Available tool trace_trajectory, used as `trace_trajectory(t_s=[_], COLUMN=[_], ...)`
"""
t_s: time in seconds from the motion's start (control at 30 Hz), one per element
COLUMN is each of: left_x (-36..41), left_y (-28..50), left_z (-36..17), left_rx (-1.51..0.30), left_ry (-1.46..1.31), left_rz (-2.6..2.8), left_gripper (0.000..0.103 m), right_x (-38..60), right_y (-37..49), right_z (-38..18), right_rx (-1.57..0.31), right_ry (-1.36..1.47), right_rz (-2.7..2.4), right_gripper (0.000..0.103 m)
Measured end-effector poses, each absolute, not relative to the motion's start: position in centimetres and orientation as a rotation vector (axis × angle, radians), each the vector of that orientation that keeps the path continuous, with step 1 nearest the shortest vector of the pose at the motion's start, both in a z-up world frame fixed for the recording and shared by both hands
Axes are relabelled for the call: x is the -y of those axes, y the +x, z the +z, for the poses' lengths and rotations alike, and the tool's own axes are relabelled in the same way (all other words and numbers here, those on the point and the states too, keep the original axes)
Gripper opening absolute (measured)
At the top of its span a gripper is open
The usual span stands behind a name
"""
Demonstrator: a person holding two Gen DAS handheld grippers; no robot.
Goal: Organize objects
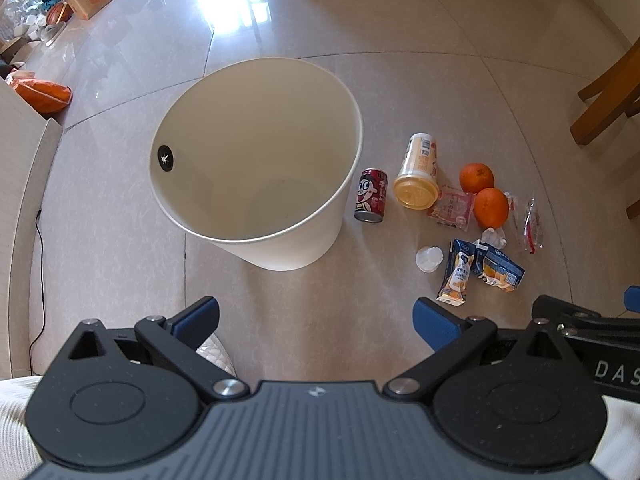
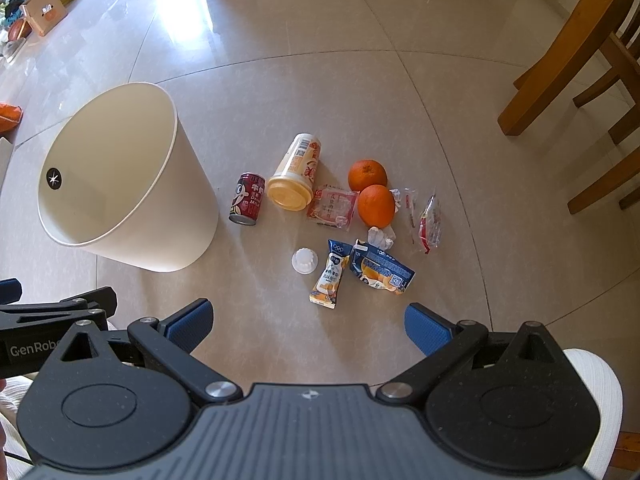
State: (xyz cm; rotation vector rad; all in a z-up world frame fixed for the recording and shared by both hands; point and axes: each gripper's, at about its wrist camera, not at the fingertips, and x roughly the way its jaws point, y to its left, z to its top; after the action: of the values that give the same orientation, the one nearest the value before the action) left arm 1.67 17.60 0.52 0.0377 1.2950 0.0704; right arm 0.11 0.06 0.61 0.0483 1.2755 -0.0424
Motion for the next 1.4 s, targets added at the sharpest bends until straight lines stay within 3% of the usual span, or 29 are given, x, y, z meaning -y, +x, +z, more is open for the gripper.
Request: trace_trajectory(t_s=[1.4], left_x=[-18.2], left_y=[1.9], left_z=[1.5], left_rx=[-1.238], left_ry=[0.02], left_rz=[0.005], left_gripper=[0.102], right_x=[-0.6], right_y=[-0.7], right_z=[2.6], right_rx=[-1.185], right_ry=[0.023], right_rz=[-0.056], right_gripper=[0.103])
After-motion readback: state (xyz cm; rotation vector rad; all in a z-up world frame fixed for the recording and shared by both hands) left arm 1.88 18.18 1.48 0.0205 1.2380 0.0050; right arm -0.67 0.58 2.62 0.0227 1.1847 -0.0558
